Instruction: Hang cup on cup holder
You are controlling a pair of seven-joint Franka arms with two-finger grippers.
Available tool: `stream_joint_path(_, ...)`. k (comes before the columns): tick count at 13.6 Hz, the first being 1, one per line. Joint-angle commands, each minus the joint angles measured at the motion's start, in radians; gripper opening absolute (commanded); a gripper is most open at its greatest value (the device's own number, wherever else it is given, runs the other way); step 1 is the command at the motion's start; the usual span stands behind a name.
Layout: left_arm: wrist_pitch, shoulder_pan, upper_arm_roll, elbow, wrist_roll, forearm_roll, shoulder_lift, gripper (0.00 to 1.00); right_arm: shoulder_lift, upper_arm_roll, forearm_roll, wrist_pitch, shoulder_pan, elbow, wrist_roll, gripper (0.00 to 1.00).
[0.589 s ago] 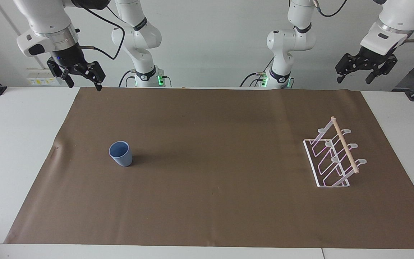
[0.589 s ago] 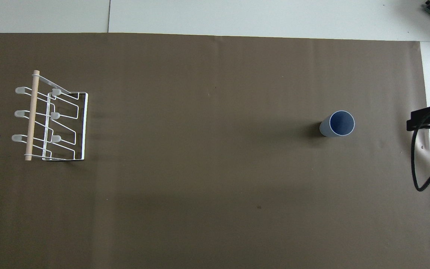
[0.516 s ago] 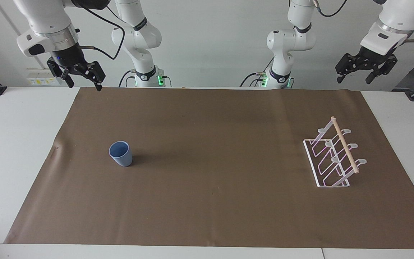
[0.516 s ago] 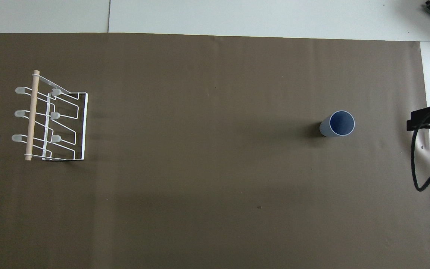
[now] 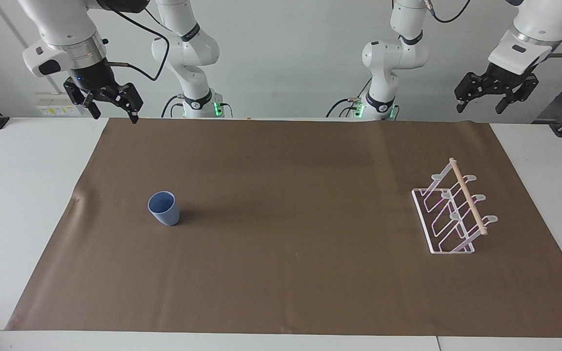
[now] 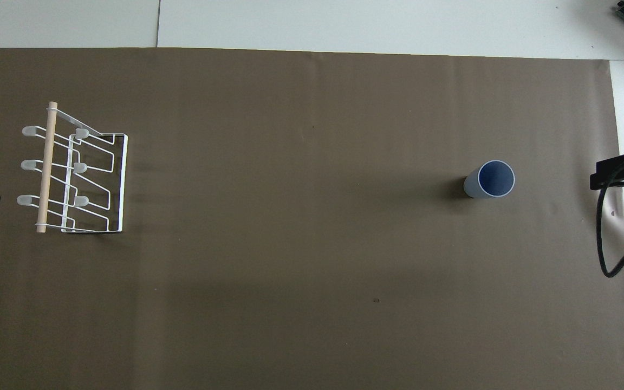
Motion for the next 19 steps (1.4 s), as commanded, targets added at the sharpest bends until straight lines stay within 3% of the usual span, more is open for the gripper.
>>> stream_joint_path(1,0.010,-0.019,0.015,-0.035,-0.017,-0.009,-0.031,1.00,-0.026,0.004,0.006,0.038,-0.020,-0.041,0.013,1.00)
stream_joint_path(6,0.010,-0.013,0.015,-0.037,-0.017,-0.009,-0.031,1.00,-0.048,0.002,0.009,0.184,-0.029,-0.173,-0.091,1.00)
stream_joint_path(10,0.013,-0.014,0.015,-0.037,-0.014,-0.009,-0.031,1.00,0.032,0.002,0.016,0.303,-0.049,-0.196,-0.149,1.00)
stream_joint_path(16,0.011,-0.013,0.015,-0.035,-0.017,-0.009,-0.031,1.00,0.232,0.004,0.064,0.465,-0.040,-0.199,-0.298,1.00)
stream_joint_path(19,0.011,-0.013,0.017,-0.035,-0.017,-0.009,-0.031,1.00,0.250,0.007,0.067,0.587,-0.037,-0.288,-0.373,1.00)
